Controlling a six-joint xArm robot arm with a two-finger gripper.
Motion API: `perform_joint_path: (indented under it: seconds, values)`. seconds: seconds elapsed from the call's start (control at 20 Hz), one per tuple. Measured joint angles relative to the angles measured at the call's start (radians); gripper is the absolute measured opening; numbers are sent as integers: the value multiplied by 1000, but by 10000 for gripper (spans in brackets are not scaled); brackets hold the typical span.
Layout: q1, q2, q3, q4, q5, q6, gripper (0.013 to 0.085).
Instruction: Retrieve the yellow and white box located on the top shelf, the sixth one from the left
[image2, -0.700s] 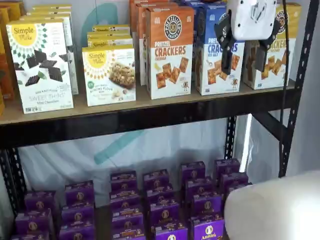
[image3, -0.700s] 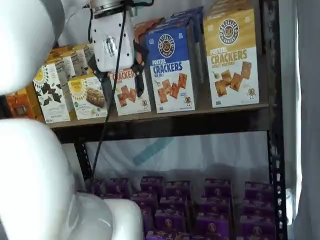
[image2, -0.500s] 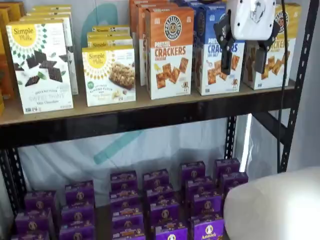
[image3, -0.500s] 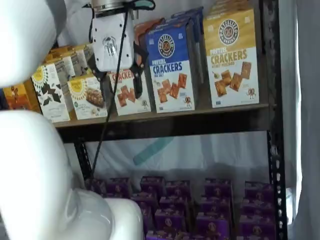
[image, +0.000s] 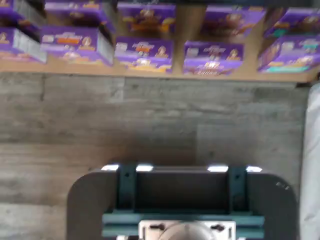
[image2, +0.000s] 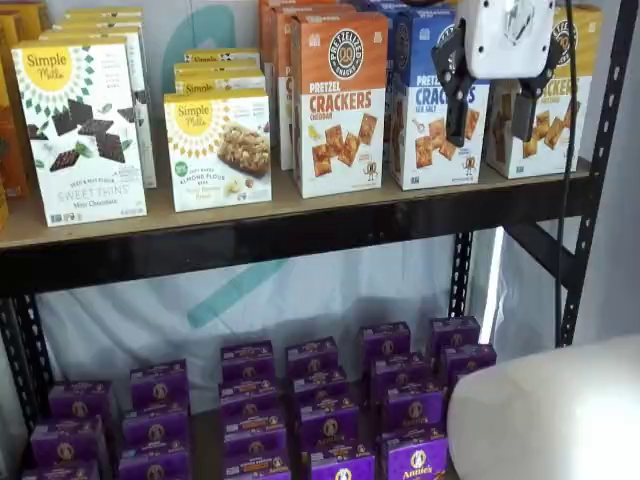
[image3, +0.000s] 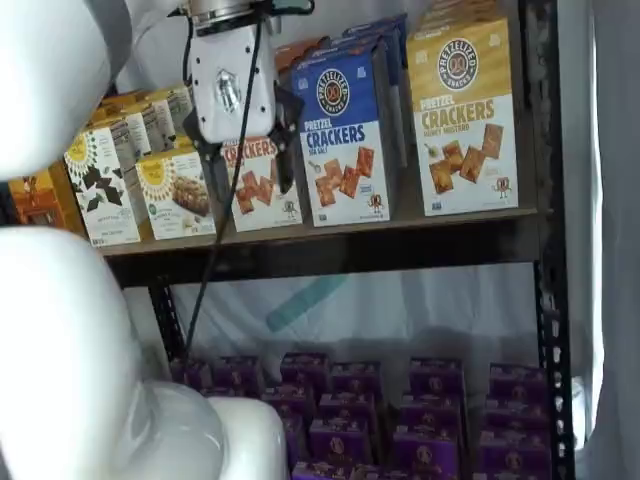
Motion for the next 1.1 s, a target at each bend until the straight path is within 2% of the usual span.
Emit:
perform_joint_path:
  seconds: [0.15,0.25,0.6,0.9,1.1]
  values:
    - [-36,3,5,-27,-47,-45,850]
    - [-80,13,6,-37,-78,-91,850]
    - [-275,95,-35,-12,-174,-276,850]
    - [-367,154,-68,14,-238,-363,850]
    - [-410,169,-71,16,-314,-403,850]
